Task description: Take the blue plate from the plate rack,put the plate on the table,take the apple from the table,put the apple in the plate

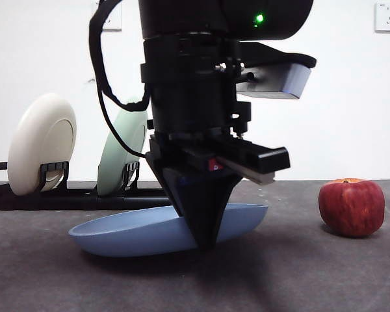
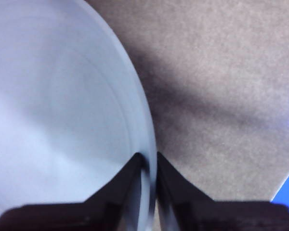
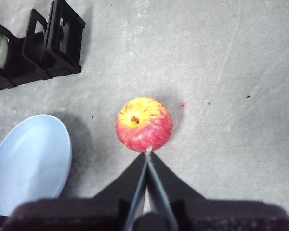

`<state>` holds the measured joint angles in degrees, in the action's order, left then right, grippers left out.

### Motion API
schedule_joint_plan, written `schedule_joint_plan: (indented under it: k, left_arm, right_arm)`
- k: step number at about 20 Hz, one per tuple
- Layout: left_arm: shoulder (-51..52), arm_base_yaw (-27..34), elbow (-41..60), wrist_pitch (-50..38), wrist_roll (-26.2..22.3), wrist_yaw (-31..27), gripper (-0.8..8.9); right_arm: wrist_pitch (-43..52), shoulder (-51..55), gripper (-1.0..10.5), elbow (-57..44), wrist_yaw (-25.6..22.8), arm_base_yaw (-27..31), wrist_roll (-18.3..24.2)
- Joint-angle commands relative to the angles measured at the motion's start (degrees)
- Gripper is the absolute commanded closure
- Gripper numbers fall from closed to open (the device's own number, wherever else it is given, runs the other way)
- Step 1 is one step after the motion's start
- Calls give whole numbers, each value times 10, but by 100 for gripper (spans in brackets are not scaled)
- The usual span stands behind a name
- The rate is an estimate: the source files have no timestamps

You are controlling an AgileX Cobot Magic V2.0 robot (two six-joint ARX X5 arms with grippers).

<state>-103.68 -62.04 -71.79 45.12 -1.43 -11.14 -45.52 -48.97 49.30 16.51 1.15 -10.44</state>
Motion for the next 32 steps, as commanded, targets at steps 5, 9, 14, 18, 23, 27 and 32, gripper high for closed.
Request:
schedule_joint_plan:
  k: [5,9,14,18,23,27,32]
  left_arm:
    - [-19,0,15,-4,72,71,396]
    - [-11,0,15,7,80,71,396]
    - [74,0,15,30,91,71,402]
    - [206,8,15,33,108,63,405]
    - [349,27,15,62,116,-28,685]
    - [420,49,15,107,119,-78,822]
    - [465,100,15,215,118,-114,823]
  right_arm:
    - [-44,-26,747,3,-21,-1,29]
    - [-40,-66,354,3,-15,-1,28]
    - [-6,-131,308,4,0,-19,24]
    - [37,-199,306,45,-1,-77,13]
    - [7,-304,213,150,-61,-137,12]
    - [-32,-372,213,204,-97,-162,15]
    - [-38,-451,214,215,-122,-181,5]
